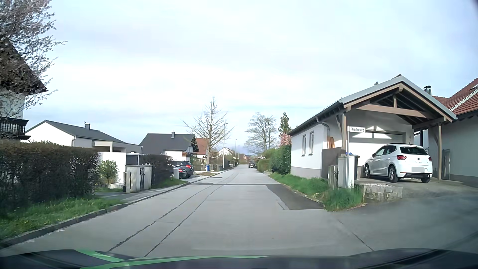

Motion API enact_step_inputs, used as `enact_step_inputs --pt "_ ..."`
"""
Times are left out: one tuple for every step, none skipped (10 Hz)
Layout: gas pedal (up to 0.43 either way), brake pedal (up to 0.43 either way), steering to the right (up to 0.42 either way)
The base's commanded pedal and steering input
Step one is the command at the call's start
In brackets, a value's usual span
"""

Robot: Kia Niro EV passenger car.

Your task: Follow the waypoints while adhering to traffic rules and regulations

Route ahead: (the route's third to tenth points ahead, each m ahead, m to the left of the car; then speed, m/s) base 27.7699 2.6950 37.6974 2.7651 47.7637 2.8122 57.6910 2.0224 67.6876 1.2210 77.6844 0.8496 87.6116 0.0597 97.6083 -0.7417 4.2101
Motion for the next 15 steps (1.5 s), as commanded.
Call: enact_step_inputs --pt "0.248 0.000 0.011" --pt "0.260 0.000 0.013" --pt "0.260 0.000 0.013" --pt "0.260 0.000 0.014" --pt "0.260 0.000 0.015" --pt "0.260 0.000 0.016" --pt "0.260 0.000 0.016" --pt "0.260 0.000 0.015" --pt "0.248 0.000 0.014" --pt "0.248 0.000 0.014" --pt "0.248 0.000 0.014" --pt "0.248 0.000 0.014" --pt "0.248 0.000 0.012" --pt "0.248 0.000 0.011" --pt "0.248 0.000 0.011"
